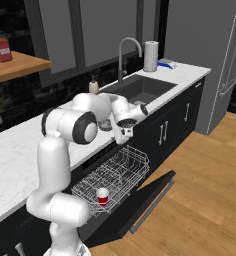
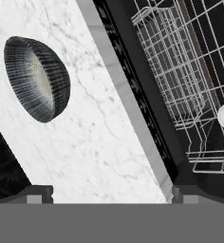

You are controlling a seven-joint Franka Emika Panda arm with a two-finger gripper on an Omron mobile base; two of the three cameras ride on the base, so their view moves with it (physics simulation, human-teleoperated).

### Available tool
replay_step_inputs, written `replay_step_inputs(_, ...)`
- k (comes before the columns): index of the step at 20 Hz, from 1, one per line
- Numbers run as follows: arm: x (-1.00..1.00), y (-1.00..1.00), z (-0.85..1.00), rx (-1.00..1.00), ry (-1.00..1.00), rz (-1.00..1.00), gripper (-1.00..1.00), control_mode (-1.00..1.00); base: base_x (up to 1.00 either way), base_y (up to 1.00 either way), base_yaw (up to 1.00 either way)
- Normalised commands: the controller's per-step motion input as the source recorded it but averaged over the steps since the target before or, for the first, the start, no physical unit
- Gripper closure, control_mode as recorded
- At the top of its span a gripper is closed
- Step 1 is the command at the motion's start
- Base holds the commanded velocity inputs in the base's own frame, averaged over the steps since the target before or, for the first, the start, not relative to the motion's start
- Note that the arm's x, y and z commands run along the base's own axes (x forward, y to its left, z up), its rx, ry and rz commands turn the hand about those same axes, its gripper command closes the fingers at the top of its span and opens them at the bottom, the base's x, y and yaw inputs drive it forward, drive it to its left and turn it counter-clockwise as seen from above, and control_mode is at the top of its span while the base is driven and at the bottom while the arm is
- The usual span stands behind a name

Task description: Pick up the cup and bowl from the counter, place them in the dishwasher, and close the dishwasher door.

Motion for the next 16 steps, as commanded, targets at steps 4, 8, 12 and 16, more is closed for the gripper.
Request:
replay_step_inputs(4,0.47,0.19,0.02,0.0,0.0,0.05,-1.0,-1.0,0.0,0.0,0.0)
replay_step_inputs(8,0.63,0.31,-0.01,-0.03,0.0,0.02,-1.0,-1.0,0.0,0.0,0.0)
replay_step_inputs(12,0.57,0.33,-0.14,-0.08,0.0,0.0,-1.0,-1.0,0.0,0.0,0.0)
replay_step_inputs(16,0.27,0.16,-0.3,-0.16,0.0,0.0,-1.0,-1.0,0.0,0.0,0.0)
